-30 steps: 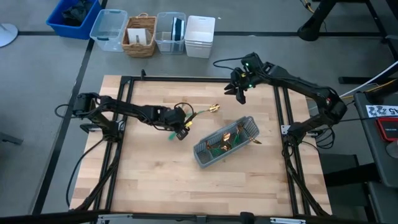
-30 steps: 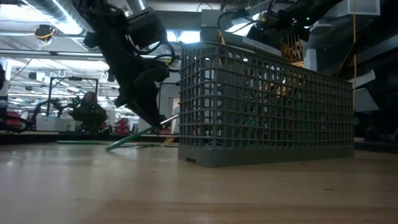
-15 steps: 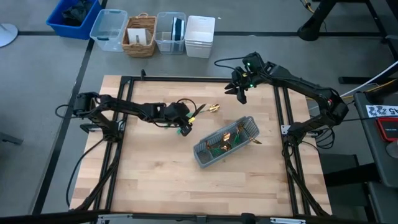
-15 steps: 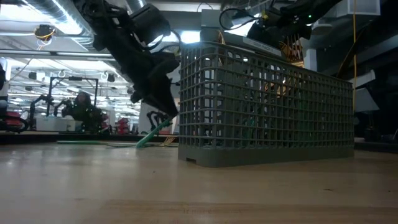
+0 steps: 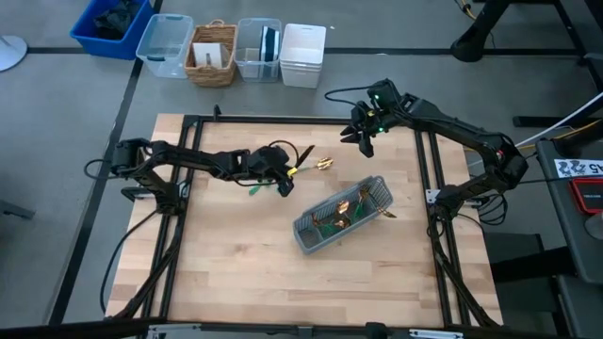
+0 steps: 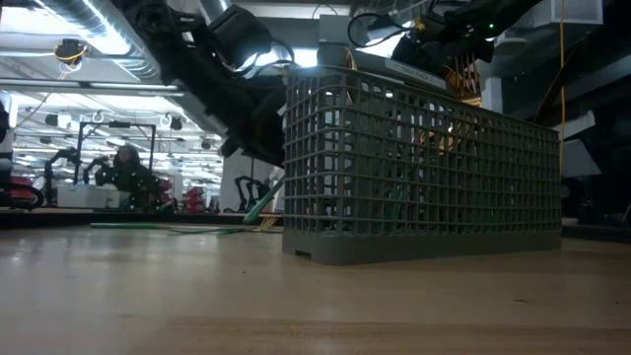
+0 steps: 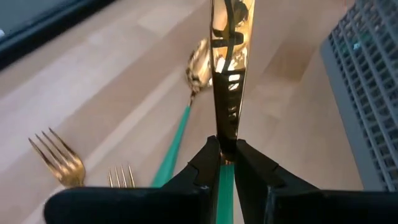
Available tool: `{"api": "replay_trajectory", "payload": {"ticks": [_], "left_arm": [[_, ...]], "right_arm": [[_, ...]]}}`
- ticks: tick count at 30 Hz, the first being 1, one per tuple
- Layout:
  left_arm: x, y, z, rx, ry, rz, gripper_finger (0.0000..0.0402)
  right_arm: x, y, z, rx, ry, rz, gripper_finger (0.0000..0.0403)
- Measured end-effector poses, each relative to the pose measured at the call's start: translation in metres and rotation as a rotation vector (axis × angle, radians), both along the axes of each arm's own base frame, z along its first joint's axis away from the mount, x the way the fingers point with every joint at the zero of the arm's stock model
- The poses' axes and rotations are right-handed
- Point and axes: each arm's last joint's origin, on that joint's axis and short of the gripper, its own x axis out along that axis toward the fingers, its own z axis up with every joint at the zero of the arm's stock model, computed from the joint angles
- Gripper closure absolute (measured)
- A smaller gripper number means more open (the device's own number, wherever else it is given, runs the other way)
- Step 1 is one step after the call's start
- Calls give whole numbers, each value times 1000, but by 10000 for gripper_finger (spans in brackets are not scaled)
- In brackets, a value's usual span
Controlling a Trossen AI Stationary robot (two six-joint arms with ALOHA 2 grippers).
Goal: Sort silverware
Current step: Put the gold knife into the gray silverware organizer
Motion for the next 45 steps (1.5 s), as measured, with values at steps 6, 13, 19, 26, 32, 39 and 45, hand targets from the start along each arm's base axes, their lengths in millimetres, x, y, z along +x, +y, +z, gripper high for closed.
{"api": "replay_trajectory", "payload": {"ticks": [6, 13, 19, 26, 32, 39, 45], "left_arm": [[2, 9, 6, 39, -62, 6, 371], [5, 17, 14, 86, -143, 13, 371], [9, 19, 21, 131, -209, 0, 371], [10, 19, 34, 186, -305, -13, 371], [3, 17, 56, 227, -388, -17, 371], [-6, 5, 88, 263, -550, -37, 371], [-5, -13, 104, 270, -693, -98, 371]], "right_arm": [[0, 0, 0, 0, 0, 0, 288], [0, 0, 0, 0, 0, 0, 288], [0, 0, 0, 0, 0, 0, 288], [-1, 1, -1, 5, 10, 1, 288], [-1, 1, -1, 2, 10, 3, 288], [-1, 0, -1, -13, 21, -12, 288], [-2, 0, 0, -19, 27, -20, 288]]}}
